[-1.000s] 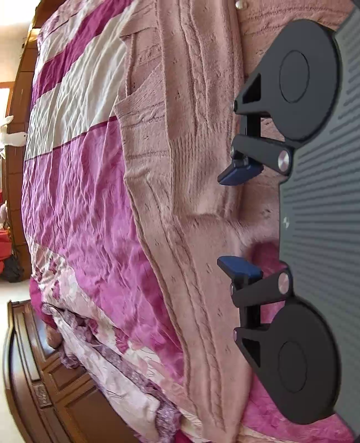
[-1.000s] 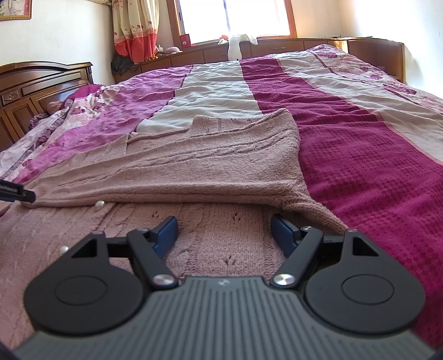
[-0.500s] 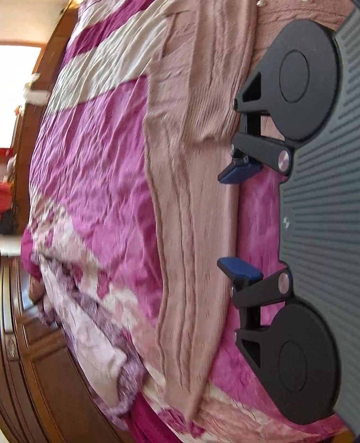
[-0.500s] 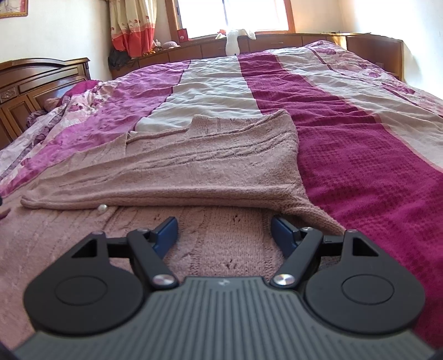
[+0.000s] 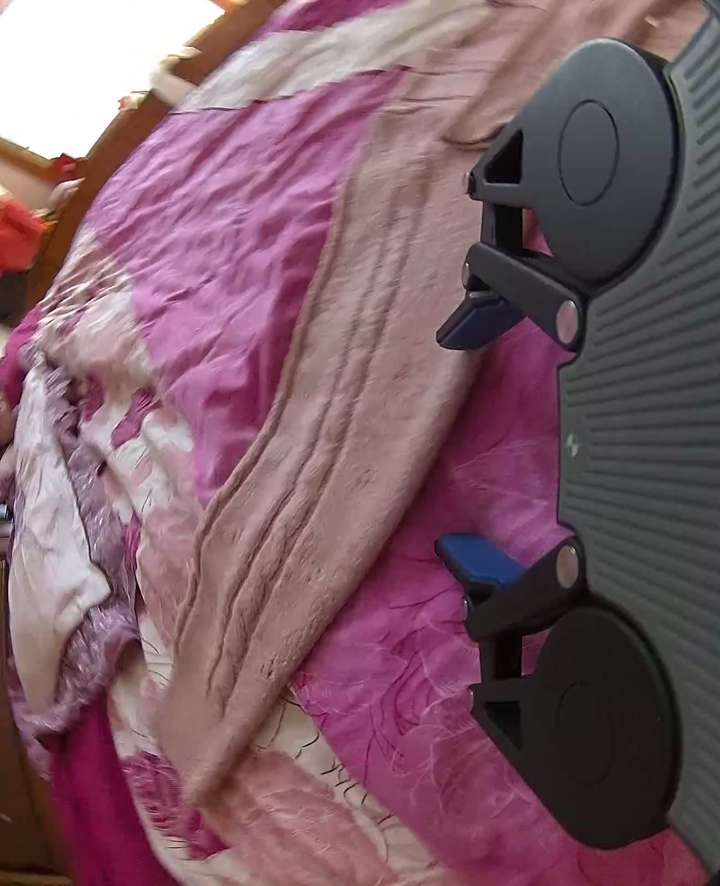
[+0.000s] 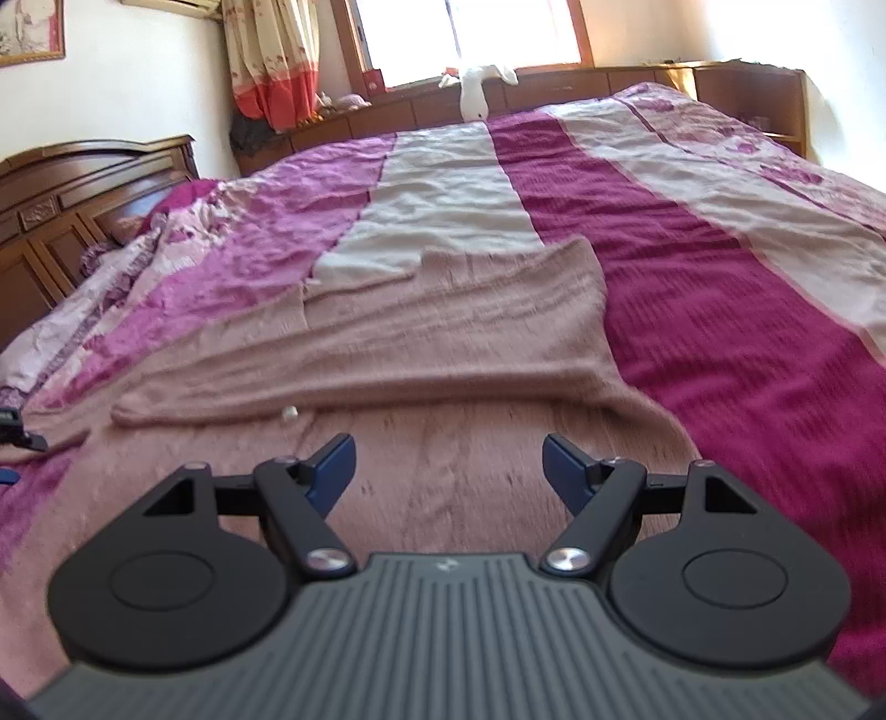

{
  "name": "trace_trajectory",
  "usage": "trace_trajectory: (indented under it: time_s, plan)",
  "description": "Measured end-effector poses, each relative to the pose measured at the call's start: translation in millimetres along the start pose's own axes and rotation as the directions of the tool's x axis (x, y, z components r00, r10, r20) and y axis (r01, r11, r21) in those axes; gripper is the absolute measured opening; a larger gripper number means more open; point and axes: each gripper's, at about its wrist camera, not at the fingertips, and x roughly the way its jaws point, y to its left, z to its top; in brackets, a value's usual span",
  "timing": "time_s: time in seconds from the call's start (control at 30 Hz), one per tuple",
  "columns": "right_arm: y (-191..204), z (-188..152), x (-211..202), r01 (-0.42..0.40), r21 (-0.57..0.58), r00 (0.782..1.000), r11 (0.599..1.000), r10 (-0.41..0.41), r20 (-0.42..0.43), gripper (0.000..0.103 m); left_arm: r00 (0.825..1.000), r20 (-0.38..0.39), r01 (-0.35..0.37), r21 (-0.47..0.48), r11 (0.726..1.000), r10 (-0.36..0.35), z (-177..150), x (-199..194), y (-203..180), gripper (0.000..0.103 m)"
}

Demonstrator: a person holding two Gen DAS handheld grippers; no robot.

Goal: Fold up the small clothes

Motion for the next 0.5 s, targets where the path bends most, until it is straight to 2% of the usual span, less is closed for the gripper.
trace_trajectory:
  time_s: [0.13, 0.37, 0.5]
  plan:
    - [-1.9, -11.4, 2.7, 0.031, -0.015, 0.999, 0.999, -0.032, -0.027, 0.075, 0.999, 0.009, 0.031, 0.000, 1.000, -0.031, 9.1, 10.5, 4.2, 0.082]
    - [-1.7, -20.0, 6.0, 0.045, -0.018, 0.999, 0.999, -0.046, -0.022, 0.075, 0.998, 0.027, 0.062, -0.134, 0.989, -0.059, 27.4, 27.6, 15.1, 0.082]
    - [-2.6, -22.5, 5.9, 0.043, -0.015, 0.999, 0.999, -0.043, -0.009, 0.075, 0.995, 0.073, 0.085, -0.181, 0.980, -0.073, 32.3, 33.4, 23.1, 0.079]
